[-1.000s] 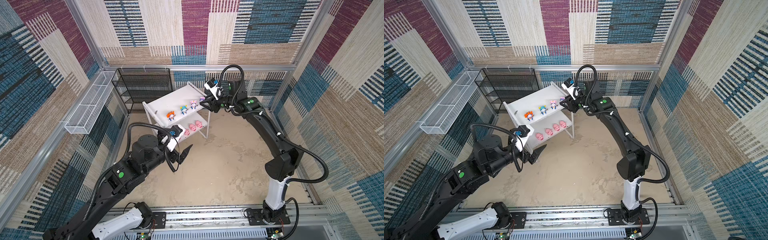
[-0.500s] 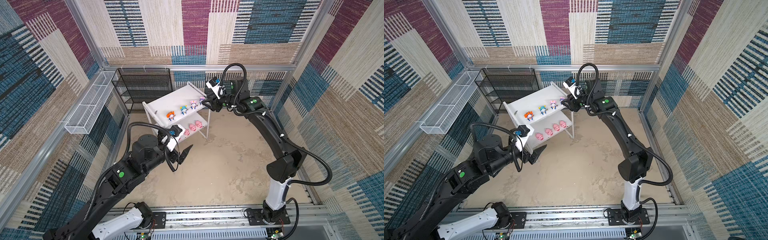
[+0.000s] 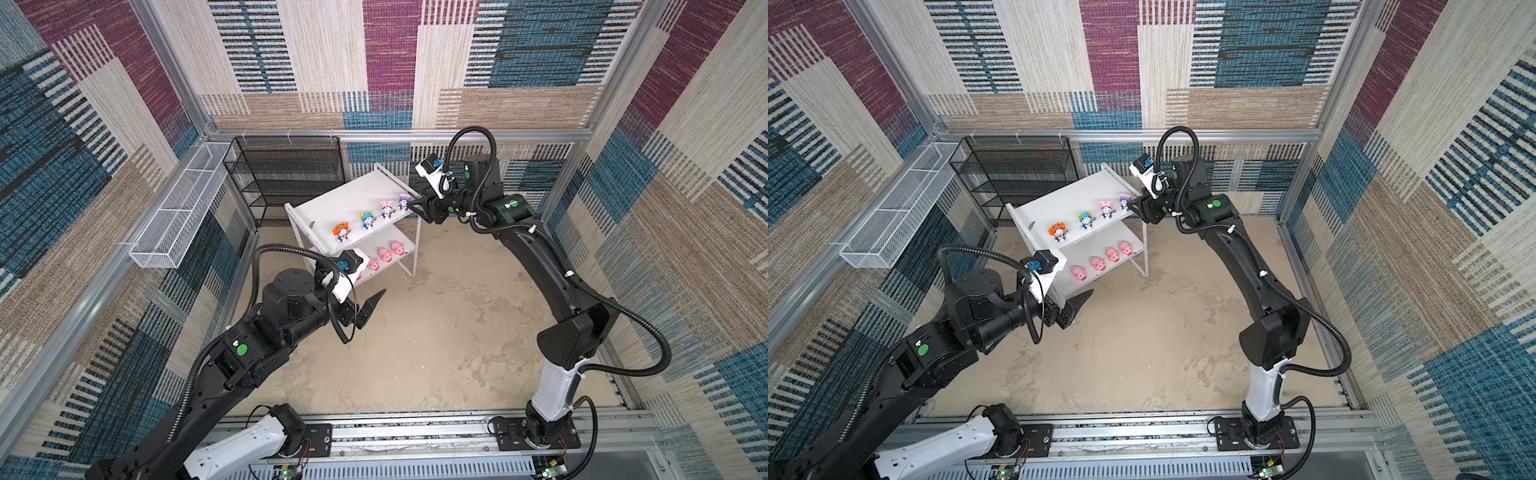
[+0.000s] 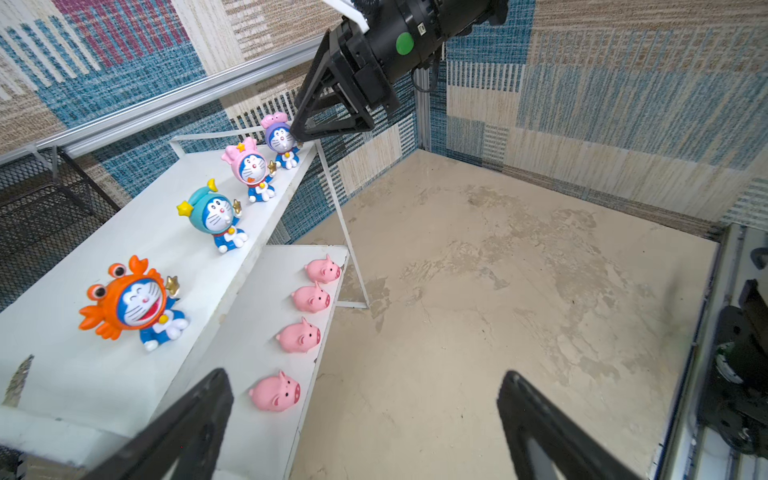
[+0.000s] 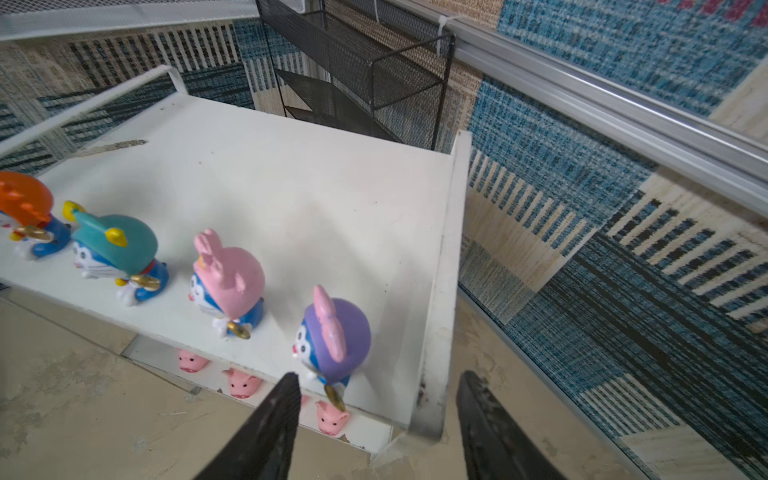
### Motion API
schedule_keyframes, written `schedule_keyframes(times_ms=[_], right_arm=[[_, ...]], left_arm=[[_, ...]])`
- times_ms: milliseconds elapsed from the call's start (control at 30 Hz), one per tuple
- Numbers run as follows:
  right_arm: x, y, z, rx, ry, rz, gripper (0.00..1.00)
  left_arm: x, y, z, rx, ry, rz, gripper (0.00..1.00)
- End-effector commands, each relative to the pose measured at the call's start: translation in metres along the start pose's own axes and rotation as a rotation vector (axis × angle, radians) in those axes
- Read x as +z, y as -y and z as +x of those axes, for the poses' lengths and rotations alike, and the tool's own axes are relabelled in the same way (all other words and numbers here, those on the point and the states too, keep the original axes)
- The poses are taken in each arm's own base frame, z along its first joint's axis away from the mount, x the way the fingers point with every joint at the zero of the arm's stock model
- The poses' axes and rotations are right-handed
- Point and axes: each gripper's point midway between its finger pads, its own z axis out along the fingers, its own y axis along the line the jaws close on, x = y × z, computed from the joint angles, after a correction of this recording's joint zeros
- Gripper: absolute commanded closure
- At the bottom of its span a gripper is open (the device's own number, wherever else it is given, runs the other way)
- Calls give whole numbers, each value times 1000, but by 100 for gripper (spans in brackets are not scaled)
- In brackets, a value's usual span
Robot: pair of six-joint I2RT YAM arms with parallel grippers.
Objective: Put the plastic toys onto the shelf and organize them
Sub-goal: 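Open the right gripper to release the purple figurine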
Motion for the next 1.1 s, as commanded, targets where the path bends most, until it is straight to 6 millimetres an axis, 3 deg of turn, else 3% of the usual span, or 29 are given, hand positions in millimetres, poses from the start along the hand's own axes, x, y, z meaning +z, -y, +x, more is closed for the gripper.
schedule_keyframes(times_ms=[0,1067], right_arm=[[-4,5,1,-18,-7,39,36],[3,17,6,-21,-28,88,32]], left_arm=[[0,-2,-10,-21,43,-2,1],[3,-6,-8,-45,38,4,1]])
